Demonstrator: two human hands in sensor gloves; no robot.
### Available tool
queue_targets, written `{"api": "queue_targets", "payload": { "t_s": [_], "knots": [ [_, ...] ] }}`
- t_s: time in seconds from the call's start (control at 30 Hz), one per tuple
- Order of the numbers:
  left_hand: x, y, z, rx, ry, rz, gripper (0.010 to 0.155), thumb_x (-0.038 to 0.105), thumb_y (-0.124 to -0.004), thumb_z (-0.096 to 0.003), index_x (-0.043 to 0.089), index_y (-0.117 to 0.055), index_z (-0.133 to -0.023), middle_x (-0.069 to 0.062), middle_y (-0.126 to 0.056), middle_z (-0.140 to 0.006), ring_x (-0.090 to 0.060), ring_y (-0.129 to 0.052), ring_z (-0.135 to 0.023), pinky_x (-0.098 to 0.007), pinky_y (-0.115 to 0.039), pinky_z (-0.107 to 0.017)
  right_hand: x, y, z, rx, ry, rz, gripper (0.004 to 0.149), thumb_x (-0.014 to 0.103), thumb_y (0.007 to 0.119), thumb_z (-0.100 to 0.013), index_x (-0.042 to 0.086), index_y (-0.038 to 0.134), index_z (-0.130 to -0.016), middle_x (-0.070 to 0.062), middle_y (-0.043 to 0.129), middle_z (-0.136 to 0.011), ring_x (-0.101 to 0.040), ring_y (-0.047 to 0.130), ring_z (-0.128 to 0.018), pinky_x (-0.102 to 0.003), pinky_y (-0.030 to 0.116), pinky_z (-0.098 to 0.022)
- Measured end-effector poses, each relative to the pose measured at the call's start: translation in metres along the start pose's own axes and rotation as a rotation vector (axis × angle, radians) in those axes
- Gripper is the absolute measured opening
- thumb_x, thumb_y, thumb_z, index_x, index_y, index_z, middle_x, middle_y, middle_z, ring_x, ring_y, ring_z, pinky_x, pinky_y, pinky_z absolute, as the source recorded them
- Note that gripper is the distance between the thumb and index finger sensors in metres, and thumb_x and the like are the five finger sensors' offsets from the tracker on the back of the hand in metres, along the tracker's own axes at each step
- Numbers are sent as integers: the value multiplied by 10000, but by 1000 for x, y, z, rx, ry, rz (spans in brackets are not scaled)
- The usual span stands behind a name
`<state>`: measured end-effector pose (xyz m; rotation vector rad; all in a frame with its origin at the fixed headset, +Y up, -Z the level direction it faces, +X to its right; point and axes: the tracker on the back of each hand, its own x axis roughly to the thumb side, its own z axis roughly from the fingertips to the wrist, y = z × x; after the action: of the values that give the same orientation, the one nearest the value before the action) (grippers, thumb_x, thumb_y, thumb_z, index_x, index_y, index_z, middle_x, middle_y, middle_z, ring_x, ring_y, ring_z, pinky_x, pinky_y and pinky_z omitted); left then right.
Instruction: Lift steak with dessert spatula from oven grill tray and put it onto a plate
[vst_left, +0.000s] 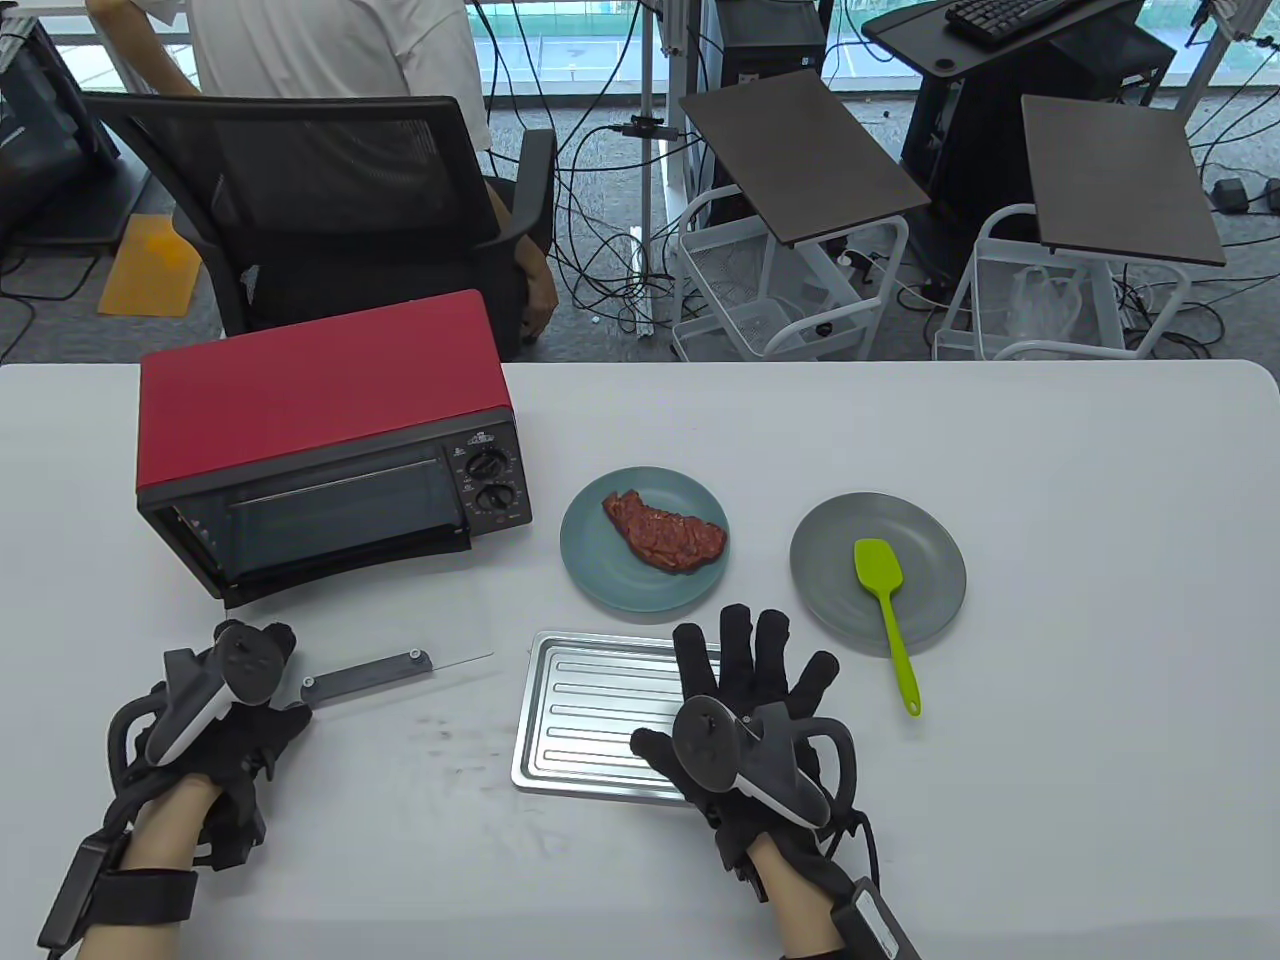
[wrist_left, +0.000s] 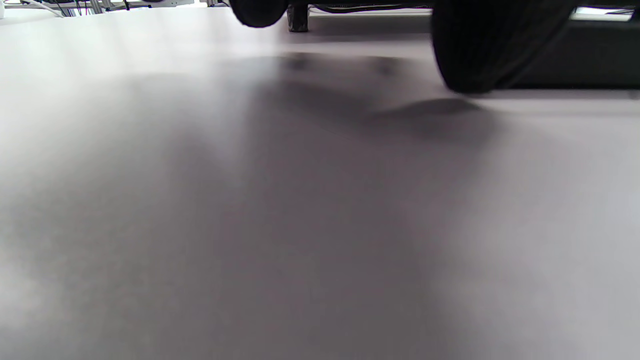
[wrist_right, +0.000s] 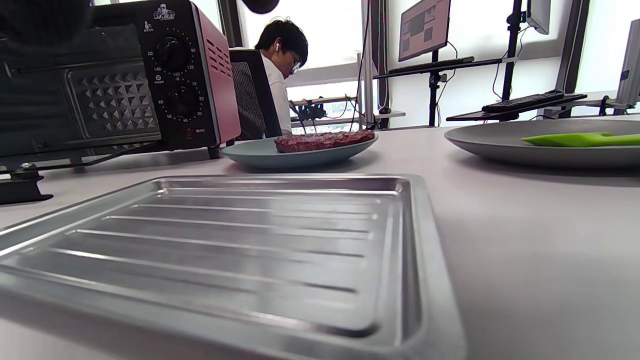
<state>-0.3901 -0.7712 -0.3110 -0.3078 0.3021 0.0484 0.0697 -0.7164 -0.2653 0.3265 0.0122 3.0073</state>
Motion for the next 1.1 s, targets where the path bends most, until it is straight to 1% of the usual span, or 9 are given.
{"api": "queue_targets", "payload": {
  "t_s": [0.3, 0.67, 0.93, 0.97, 1.1],
  "knots": [
    [4, -2, 2, 20, 9, -22, 818, 591, -818, -449, 478, -254, -1031, 32, -191, -1184, -254, -493, -1177, -656, -450, -828, 0, 1, 0, 11, 7, 1, 975, 767, 603, -451, 207, 203, -1142, -223, 49, -1152, -525, -6, -1014, -857, 153, -618],
    [6, 1, 2, 15, 9, -61, 819, 593, -810, -448, 475, -246, -1030, 20, -203, -1182, -250, -513, -1172, -653, -458, -826, -2, -1, 0, 18, 16, -7, 974, 761, 612, -453, 209, 198, -1141, -223, 46, -1150, -525, -8, -1012, -856, 153, -618],
    [6, 3, 1, -15, 8, -83, 825, 603, -799, -445, 482, -226, -1026, 28, -188, -1179, -242, -504, -1173, -651, -455, -827, 0, 0, 0, 25, 4, 0, 976, 762, 611, -453, 210, 194, -1141, -222, 44, -1149, -522, -19, -1011, -856, 144, -618],
    [6, 4, 1, -21, 6, -83, 826, 604, -798, -444, 482, -225, -1026, 27, -186, -1180, -242, -504, -1173, -650, -456, -827, 0, 0, 0, 22, 2, 3, 977, 762, 611, -453, 211, 191, -1141, -221, 15, -1149, -521, -23, -1011, -856, 140, -618],
    [6, 12, 1, -48, 3, -86, 821, 606, -792, -443, 482, -230, -1029, 27, -196, -1183, -246, -504, -1172, -653, -457, -824, 2, 0, 0, 1, -11, 23, 981, 768, 608, -448, 212, 193, -1142, -220, 17, -1150, -521, -23, -1012, -855, 140, -620]
  ]
}}
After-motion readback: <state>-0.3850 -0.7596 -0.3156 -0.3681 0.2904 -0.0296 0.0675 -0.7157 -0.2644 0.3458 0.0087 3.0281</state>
